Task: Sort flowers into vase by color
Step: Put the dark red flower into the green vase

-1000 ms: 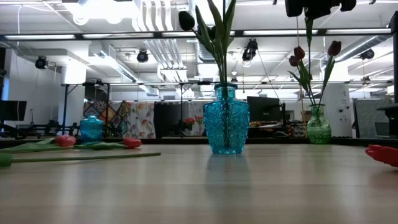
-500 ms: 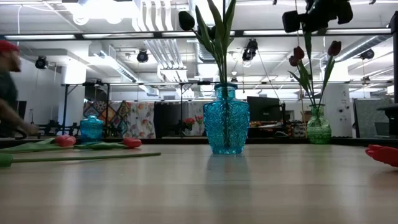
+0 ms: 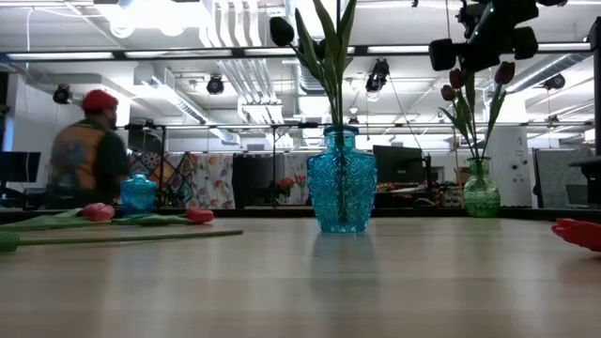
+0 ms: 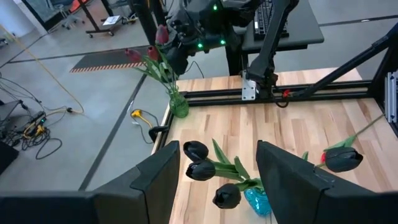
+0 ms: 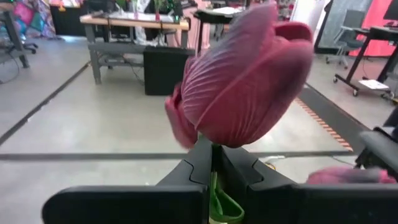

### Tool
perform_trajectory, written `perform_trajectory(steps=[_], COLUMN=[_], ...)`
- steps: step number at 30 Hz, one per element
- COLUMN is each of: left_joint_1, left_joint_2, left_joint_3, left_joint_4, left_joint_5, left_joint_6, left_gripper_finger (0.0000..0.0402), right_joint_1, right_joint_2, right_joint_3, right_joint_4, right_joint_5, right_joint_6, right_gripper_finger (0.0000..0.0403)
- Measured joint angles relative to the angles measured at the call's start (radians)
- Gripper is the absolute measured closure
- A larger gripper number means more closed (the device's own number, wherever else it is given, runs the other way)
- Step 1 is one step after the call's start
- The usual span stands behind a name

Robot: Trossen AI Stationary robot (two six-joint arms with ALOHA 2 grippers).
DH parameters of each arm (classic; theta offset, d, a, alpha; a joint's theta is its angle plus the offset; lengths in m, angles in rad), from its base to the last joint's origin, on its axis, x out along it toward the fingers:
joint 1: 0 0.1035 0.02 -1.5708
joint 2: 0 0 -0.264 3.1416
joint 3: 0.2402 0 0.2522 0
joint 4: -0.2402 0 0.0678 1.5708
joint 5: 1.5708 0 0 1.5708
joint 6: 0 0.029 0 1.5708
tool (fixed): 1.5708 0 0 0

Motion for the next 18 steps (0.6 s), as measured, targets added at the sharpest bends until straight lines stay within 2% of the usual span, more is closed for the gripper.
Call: perform_trajectory(steps=[9,18], left_joint_1=[0.0,0.0], left_joint_2=[0.001,0.001], left_joint_3=[0.0,0.0], left_joint_4=[0.0,-0.006], left_joint_5=[0.0,0.0], left_joint_6=[0.0,-0.005], left_gripper_finger=[0.0204,0.0204], right_joint_1=[0.0,-0.007], right_joint_2=[0.002,0.026], right_joint_3=[0.0,0.0], right_joint_4=[-0.153,-0.212], right_joint_5=[-0.005,-0.048], right_joint_6=[0.15,0.206], right_gripper_finger=[0.0385,0.0371])
